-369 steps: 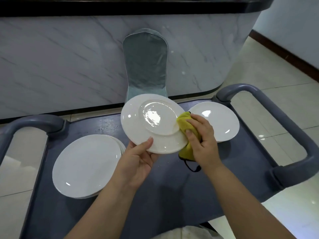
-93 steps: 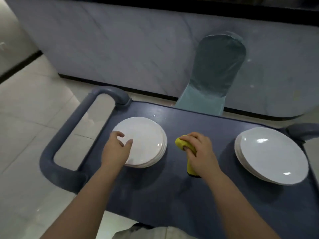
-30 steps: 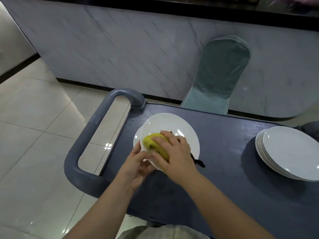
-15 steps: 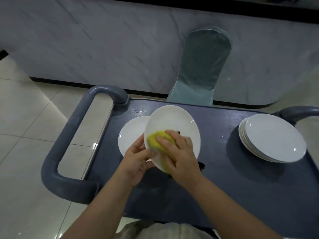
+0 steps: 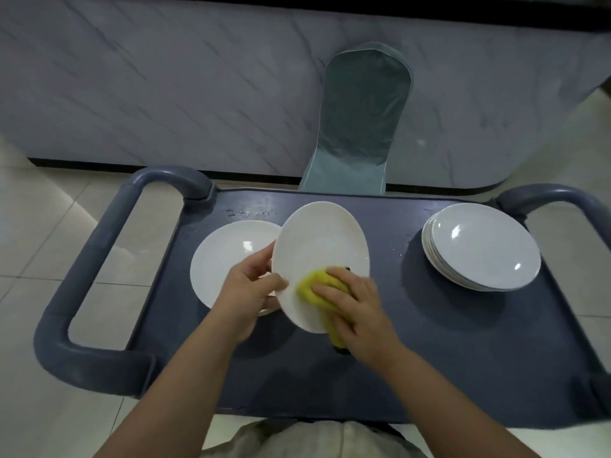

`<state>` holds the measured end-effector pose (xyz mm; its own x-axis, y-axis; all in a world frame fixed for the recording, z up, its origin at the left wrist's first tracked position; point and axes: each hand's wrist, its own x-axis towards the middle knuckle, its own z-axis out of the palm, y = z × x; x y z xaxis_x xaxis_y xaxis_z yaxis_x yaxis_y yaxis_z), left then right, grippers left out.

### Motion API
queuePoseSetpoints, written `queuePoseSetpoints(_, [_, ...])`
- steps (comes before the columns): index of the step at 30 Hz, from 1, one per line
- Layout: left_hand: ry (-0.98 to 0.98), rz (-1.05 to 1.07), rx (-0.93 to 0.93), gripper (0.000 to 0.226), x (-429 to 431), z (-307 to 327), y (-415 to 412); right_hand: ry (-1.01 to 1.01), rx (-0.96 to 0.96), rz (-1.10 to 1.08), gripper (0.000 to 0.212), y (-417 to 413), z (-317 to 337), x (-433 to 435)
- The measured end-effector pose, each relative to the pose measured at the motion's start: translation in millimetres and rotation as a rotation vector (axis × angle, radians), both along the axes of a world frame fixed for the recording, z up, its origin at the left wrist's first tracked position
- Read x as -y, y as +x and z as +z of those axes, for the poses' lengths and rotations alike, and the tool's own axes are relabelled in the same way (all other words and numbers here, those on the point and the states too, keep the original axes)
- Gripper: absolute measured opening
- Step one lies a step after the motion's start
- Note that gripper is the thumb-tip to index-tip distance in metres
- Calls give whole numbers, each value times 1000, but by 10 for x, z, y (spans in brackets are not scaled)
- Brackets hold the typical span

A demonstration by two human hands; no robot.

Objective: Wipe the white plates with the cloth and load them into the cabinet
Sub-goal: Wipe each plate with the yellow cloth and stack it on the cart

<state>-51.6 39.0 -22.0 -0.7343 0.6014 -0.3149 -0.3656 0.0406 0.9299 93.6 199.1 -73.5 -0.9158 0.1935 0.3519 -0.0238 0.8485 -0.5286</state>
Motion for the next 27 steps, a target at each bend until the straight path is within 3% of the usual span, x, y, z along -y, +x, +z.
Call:
queuePoseSetpoints(3, [-142,9,-263,57,-120,89,58,-131,45,-232,40,263,-37,-378])
queuePoseSetpoints(5, [-210,48,-410,38,-290,189,123,-286,-39,-389,35,274,154,-618])
queuePoseSetpoints(7, [-307,117,-535,13,-473,265,182,-423,-198,-439,39,211,462,-829])
queuePoseSetpoints(9, [-433,106,-724,11,-654,314,261,-466,-272,-378,42,111,797,-980])
queuePoseSetpoints(11, [-523,34,-987,13,-828,376,392,-437,-128,-187,51,5,1070,-1025])
queuePoseSetpoints(14, [-460,34,-1321,19,-973,518,546,-205,261,113,86,-65,1255,-1135])
queuePoseSetpoints(16, [-414,67,-1478,28,-981,590,600,-116,344,191,95,-45,1323,-1297])
queuePoseSetpoints(19, [-403,147,-1469,35,-1053,681,721,-115,237,172,78,-1,1413,-1419])
queuePoseSetpoints(22, [-393,227,-1449,21,-1218,743,877,-23,-9,94,63,23,1434,-1355])
queuePoseSetpoints(25, [-362,323,-1344,20,-1207,762,920,-321,-123,48,59,188,1288,-1428])
queuePoseSetpoints(27, [-274,464,-1101,21,-1145,717,956,-621,-85,-71,57,375,1135,-1552])
